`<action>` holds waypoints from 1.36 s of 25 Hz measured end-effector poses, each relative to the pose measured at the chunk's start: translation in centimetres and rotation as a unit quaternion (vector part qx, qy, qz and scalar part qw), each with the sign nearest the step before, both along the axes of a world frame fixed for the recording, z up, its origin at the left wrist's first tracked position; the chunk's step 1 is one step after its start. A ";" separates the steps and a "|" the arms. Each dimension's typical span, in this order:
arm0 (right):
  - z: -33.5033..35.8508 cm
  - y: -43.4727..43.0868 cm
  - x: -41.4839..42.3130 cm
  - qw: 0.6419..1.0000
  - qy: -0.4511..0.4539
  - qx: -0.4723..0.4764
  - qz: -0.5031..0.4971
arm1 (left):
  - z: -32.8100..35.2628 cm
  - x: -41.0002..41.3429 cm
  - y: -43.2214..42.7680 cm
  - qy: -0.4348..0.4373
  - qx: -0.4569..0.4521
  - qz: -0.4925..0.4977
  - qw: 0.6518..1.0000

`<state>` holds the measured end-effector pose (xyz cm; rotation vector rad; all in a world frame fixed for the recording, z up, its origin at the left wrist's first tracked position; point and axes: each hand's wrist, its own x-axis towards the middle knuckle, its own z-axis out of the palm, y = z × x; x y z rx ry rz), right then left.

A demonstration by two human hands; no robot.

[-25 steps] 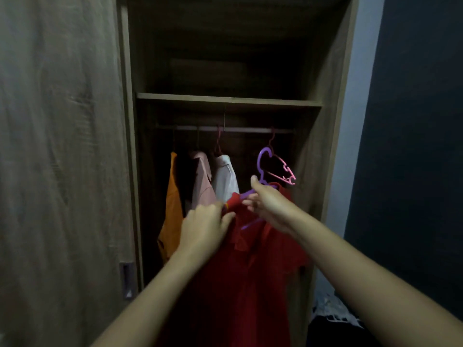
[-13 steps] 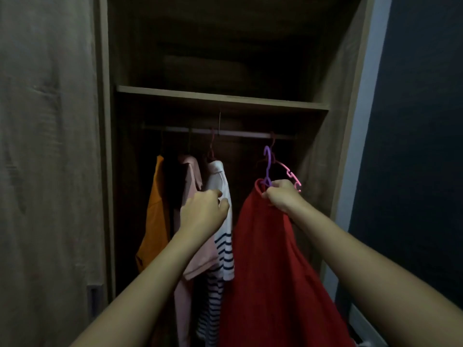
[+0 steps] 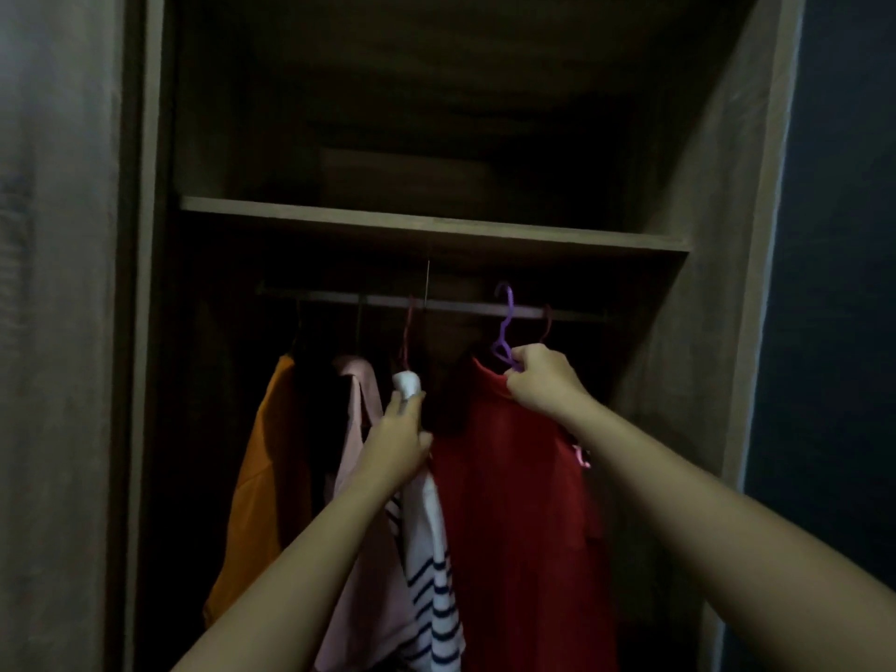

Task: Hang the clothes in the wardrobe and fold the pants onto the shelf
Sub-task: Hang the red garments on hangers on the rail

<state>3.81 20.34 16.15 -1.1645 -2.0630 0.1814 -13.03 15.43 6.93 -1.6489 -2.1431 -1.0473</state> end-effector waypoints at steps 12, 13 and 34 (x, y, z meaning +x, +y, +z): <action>1.4 10.3 -7.9 0.994 -0.101 -0.039 0.007 | 1.6 -0.2 0.1 -0.004 -0.017 -0.031 0.999; 1.2 11.1 -8.4 0.993 -0.105 -0.044 0.014 | 1.6 -0.2 0.1 -0.003 -0.016 -0.034 0.999; -16.4 -13.1 -18.4 0.876 0.165 0.016 0.452 | -11.3 -9.2 -23.4 -0.117 0.157 0.262 0.945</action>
